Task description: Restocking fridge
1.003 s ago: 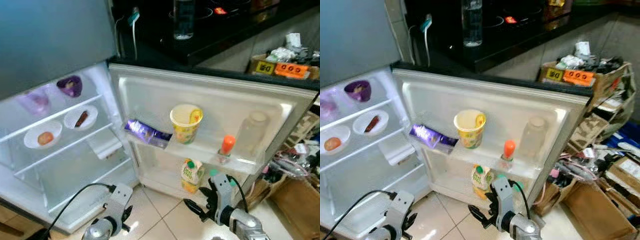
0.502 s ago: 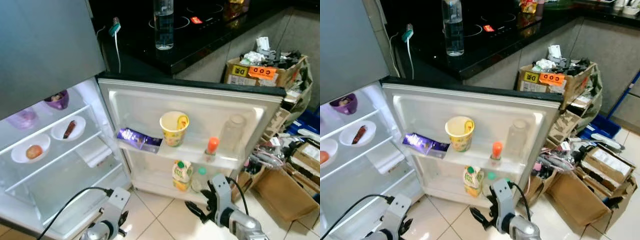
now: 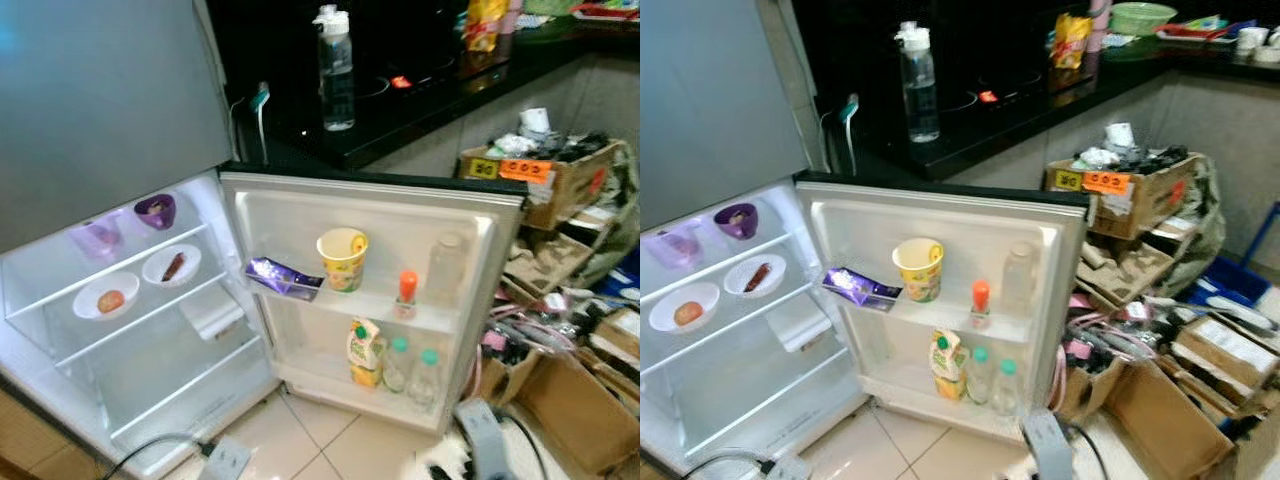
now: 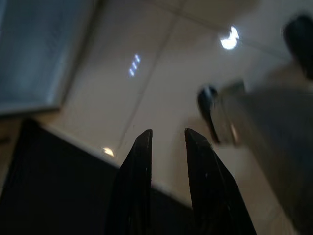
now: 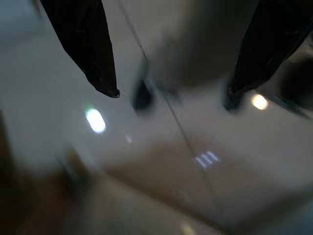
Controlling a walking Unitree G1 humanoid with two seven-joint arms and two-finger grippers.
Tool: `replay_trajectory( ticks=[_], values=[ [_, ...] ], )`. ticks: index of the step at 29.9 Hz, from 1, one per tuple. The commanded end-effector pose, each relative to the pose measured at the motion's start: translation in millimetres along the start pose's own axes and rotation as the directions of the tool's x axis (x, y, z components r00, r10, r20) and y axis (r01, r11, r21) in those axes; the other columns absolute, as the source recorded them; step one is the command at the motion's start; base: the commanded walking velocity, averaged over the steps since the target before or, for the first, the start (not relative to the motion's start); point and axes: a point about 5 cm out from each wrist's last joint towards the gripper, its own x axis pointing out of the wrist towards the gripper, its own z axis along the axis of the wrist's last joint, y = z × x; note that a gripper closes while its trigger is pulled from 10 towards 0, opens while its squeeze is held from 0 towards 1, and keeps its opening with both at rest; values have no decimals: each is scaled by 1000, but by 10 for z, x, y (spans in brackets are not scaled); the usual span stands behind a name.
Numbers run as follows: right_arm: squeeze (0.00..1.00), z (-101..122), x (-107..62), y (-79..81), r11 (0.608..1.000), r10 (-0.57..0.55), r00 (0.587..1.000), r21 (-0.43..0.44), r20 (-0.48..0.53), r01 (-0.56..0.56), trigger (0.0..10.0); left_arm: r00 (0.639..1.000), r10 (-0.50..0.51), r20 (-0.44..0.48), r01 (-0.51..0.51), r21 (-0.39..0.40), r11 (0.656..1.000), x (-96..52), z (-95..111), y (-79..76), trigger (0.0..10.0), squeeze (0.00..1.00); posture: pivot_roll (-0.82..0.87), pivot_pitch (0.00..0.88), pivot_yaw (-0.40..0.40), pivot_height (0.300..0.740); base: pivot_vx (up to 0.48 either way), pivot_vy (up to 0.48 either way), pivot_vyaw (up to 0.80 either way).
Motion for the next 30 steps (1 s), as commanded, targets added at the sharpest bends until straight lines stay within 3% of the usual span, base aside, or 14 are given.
replay_trajectory(
  ticks=[1, 14, 30],
  values=[
    [0, -100, -11, 11, 999, -34, 998, 28, -44, 35, 10000, 999, 29, -43, -28, 10, 1000, -39, -88, 82, 10000, 0, -41, 43, 24, 726, 0, 0, 0],
    [0, -568, -178, -75, 985, -123, 970, 91, -209, 144, 10000, 998, 23, -61, -25, -28, 999, -8, -104, -33, 10000, 0, -47, 28, 10, 740, 0, 0, 0],
    [0, -747, -265, -115, 978, -159, 948, 89, -276, 190, 10000, 998, 12, -65, -17, -75, 997, 11, -92, -84, 10000, 0, -51, 33, 0, 740, 0, 0, 0]
  ],
)
